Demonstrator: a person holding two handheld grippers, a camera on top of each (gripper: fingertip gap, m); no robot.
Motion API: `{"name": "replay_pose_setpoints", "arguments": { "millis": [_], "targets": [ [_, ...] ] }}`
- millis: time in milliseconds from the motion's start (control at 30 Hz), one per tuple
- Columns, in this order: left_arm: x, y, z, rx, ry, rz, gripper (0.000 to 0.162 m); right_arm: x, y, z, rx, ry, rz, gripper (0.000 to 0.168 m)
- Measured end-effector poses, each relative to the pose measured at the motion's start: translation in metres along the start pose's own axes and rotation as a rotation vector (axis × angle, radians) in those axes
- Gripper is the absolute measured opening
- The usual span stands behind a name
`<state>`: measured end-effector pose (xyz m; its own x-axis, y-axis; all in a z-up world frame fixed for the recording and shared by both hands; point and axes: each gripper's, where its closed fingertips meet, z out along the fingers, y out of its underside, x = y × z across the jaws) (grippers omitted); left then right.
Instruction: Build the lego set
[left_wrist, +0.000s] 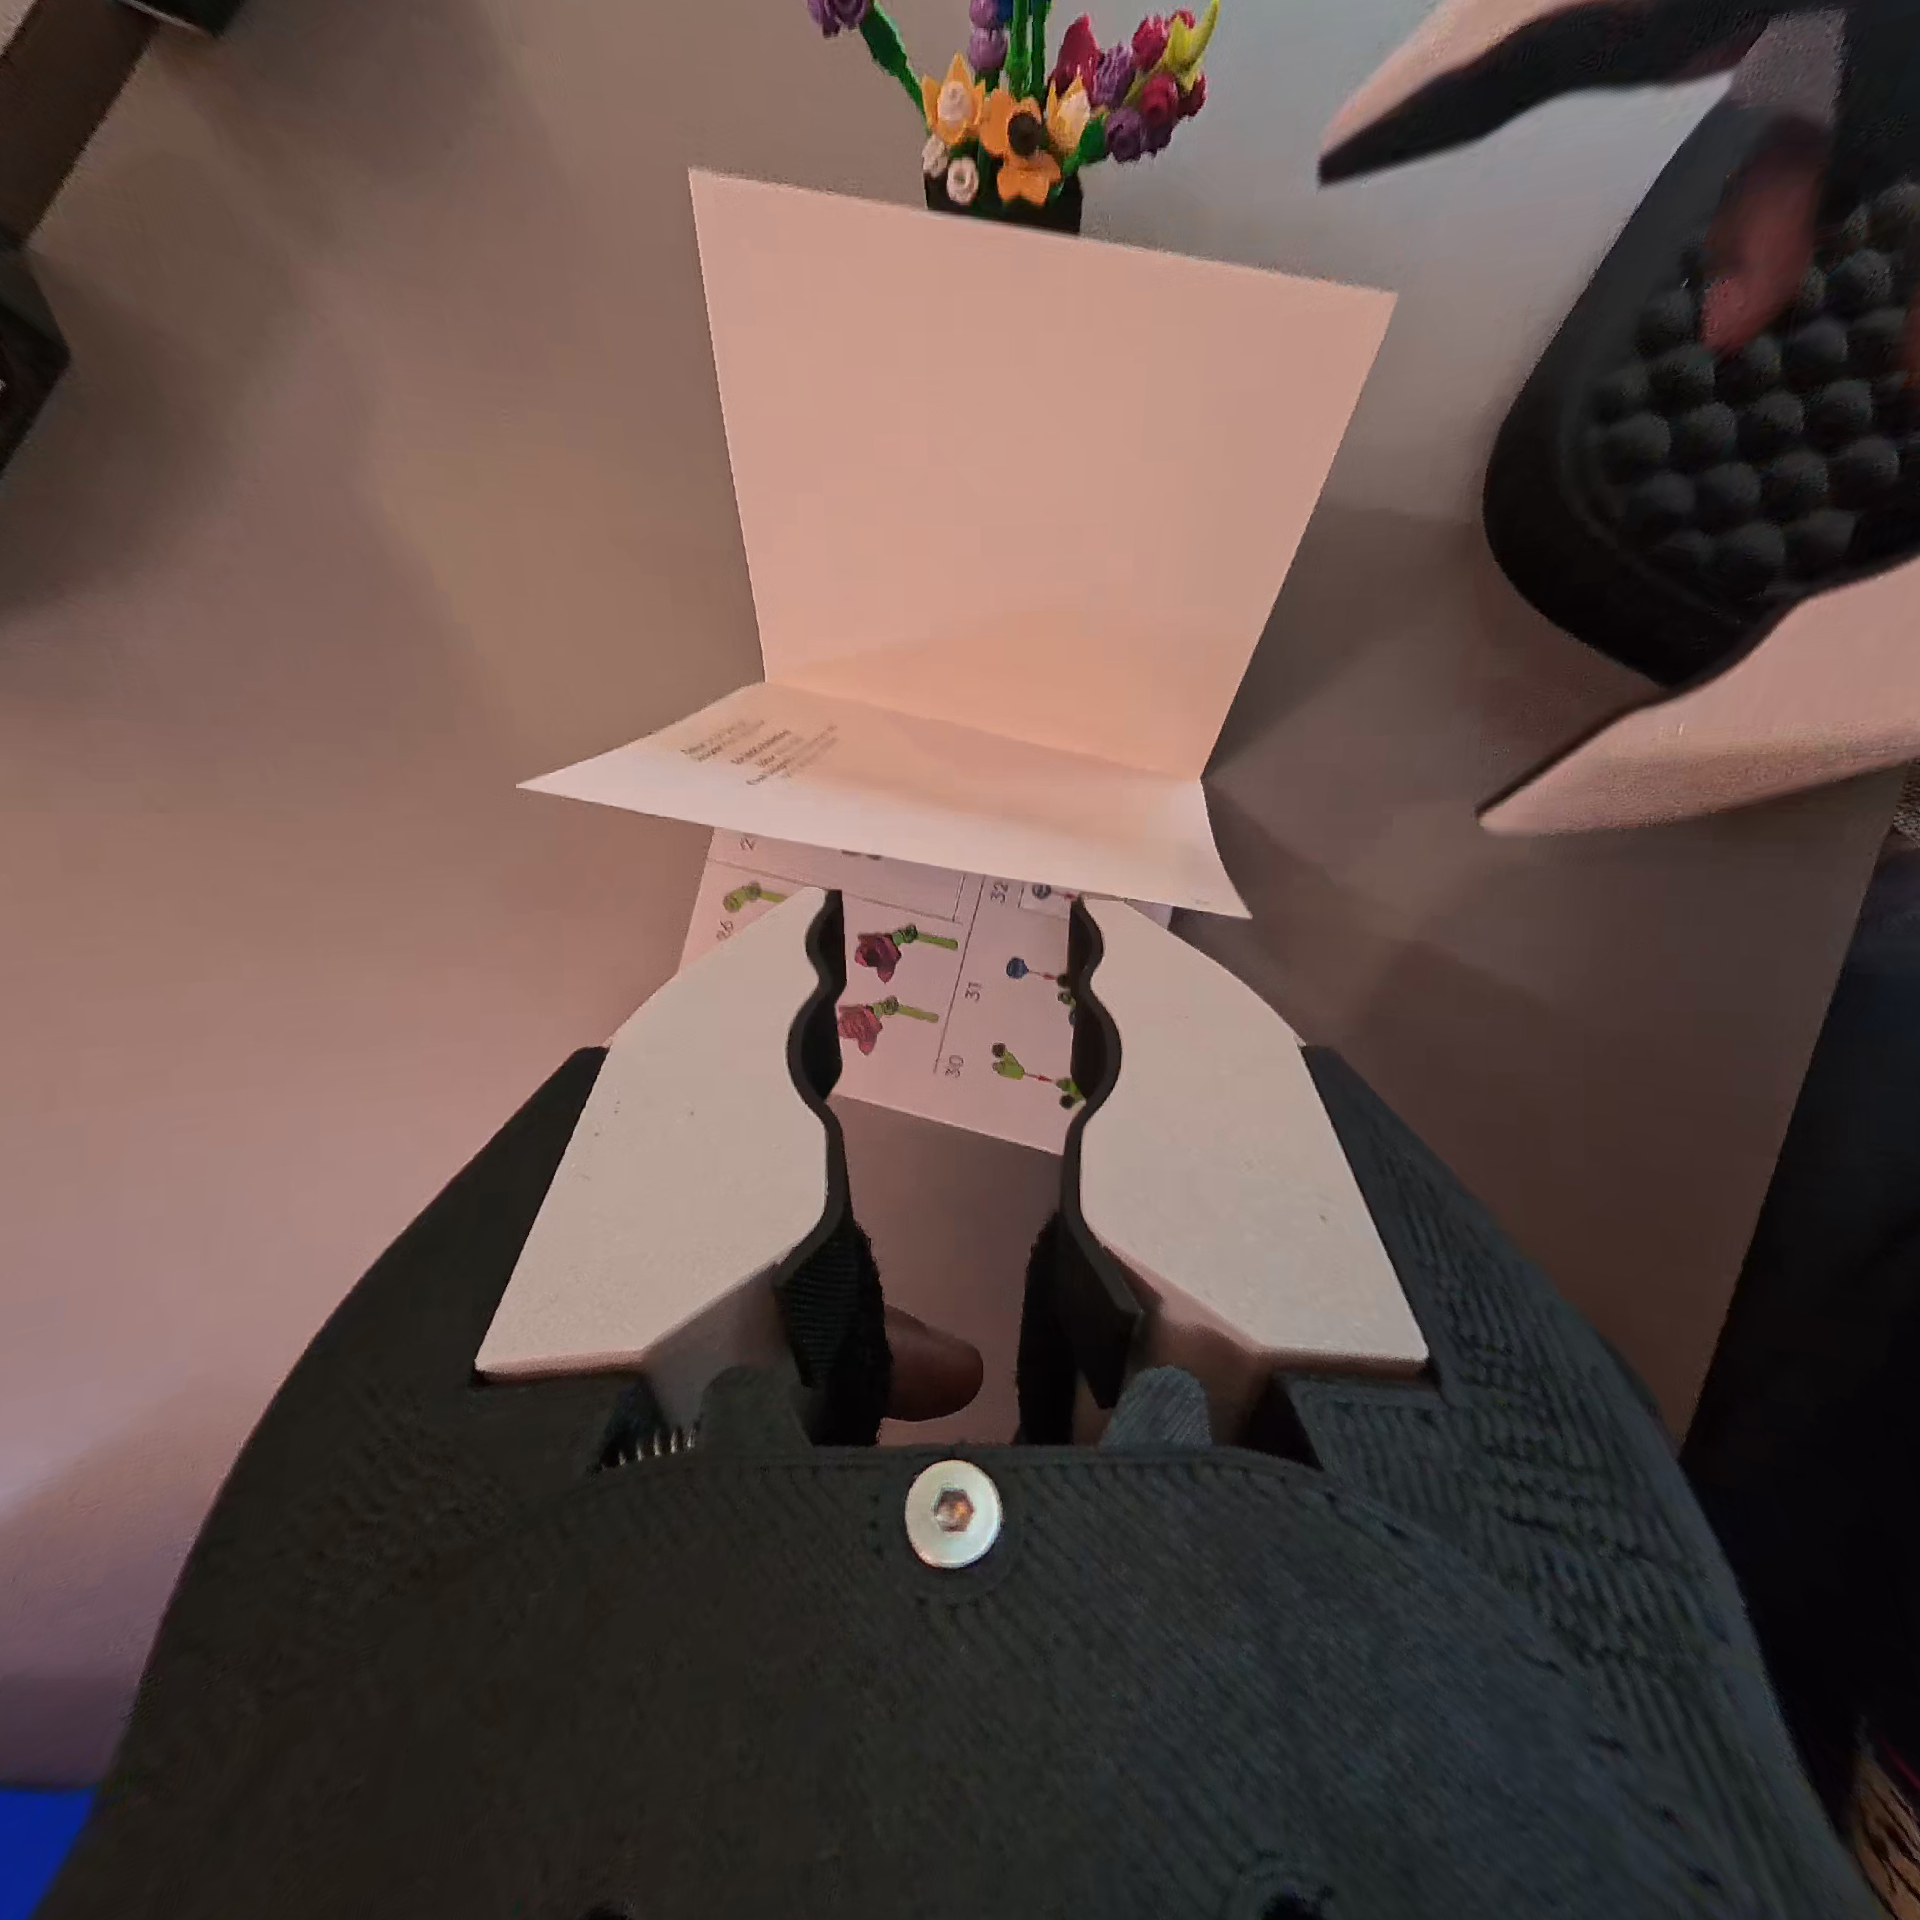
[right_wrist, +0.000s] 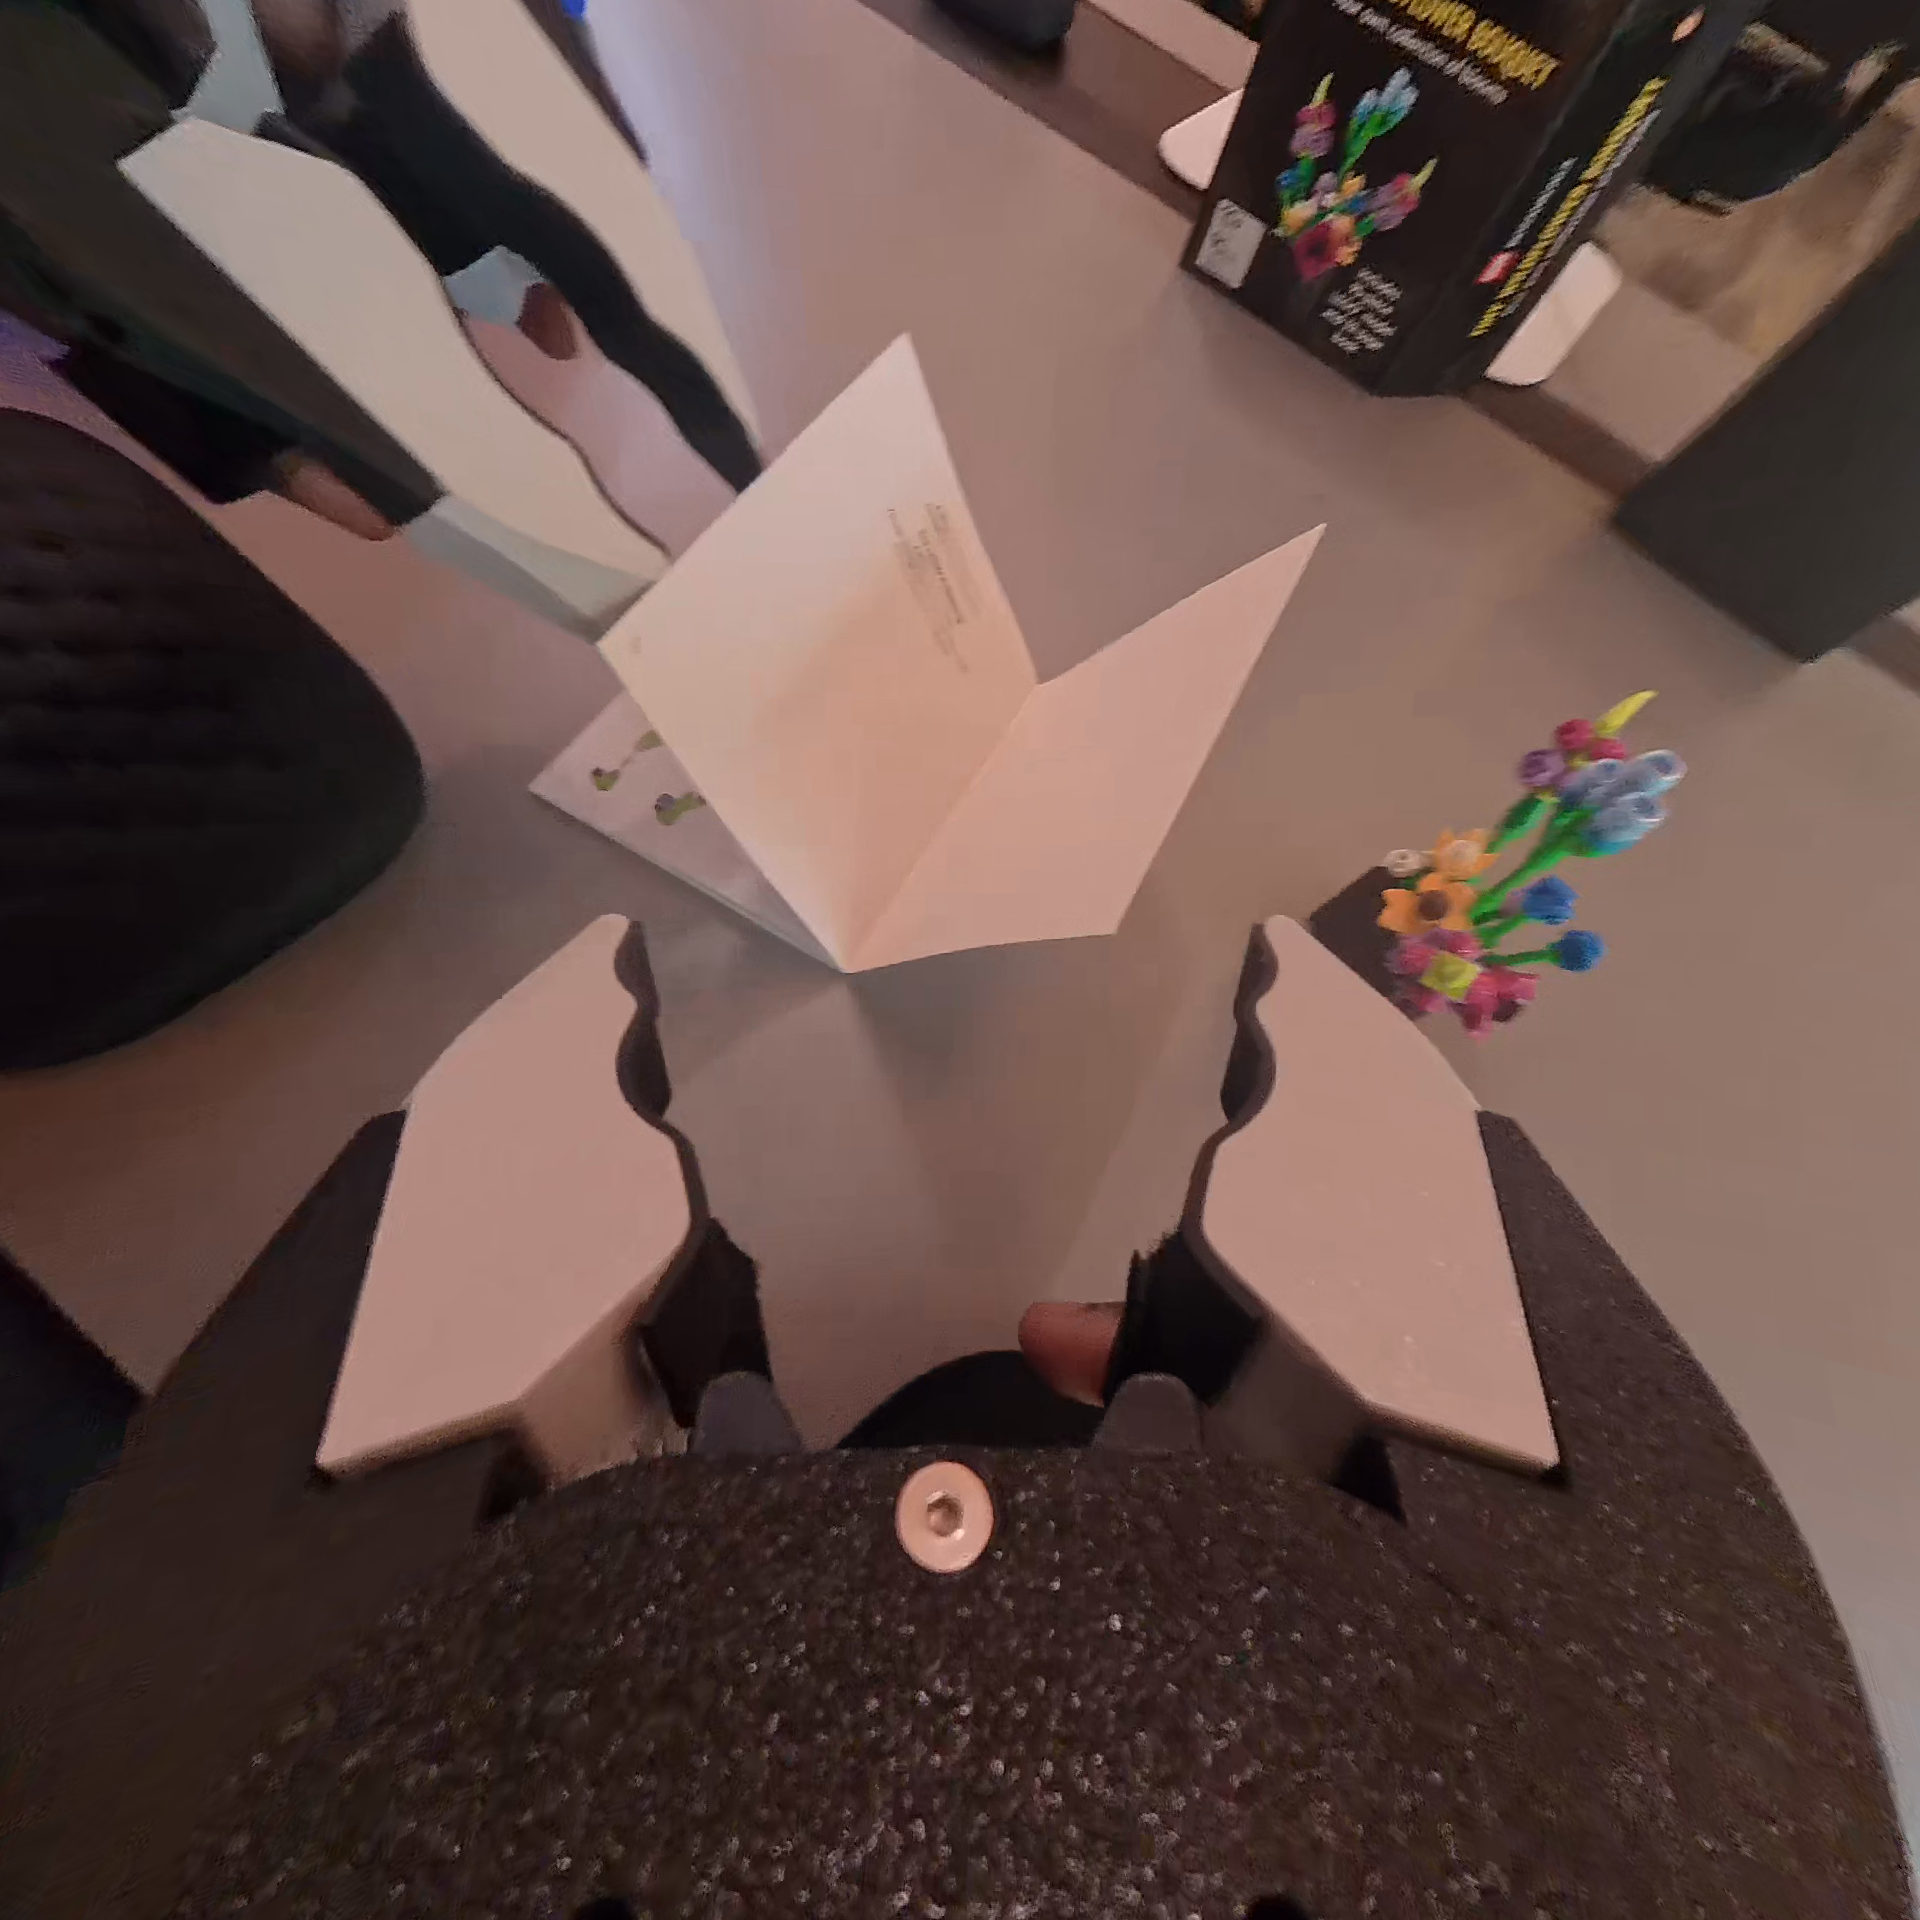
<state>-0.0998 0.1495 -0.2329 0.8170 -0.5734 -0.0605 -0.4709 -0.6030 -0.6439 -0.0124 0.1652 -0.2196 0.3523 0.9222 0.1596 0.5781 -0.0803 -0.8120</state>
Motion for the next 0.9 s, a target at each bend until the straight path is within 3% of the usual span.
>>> {"name": "replay_pose_setpoints", "arguments": {
  "millis": [233, 333, 500, 567, 600, 633, 900],
  "targets": [
    [0.001, -0.024, 0.010, 0.015, 0.012, 0.048, 0.040, -0.014, 0.002, 0.026, 0.014, -0.076, 0.099, 0.104],
    [0.005, -0.034, 0.015, 0.029, 0.030, 0.064, 0.040, -0.008, -0.004, 0.029, 0.054, -0.042, 0.126, 0.079],
    [0.014, -0.054, 0.024, 0.107, 0.073, 0.063, 0.033, -0.002, -0.010, 0.032, 0.074, -0.011, 0.156, 0.059],
    [0.016, -0.055, 0.026, 0.121, 0.096, 0.047, 0.032, 0.003, -0.008, 0.031, 0.069, 0.016, 0.155, 0.030],
    [0.016, -0.053, 0.026, 0.116, 0.095, 0.044, 0.032, 0.005, -0.007, 0.031, 0.069, 0.022, 0.152, 0.012],
    [0.014, -0.049, 0.025, 0.105, 0.083, 0.043, 0.032, 0.008, -0.006, 0.030, 0.070, 0.029, 0.161, 0.008],
    [0.005, 0.021, 0.024, -0.049, 0.031, -0.064, 0.035, 0.019, 0.005, 0.029, 0.045, 0.035, 0.217, 0.007]
  ]
}}
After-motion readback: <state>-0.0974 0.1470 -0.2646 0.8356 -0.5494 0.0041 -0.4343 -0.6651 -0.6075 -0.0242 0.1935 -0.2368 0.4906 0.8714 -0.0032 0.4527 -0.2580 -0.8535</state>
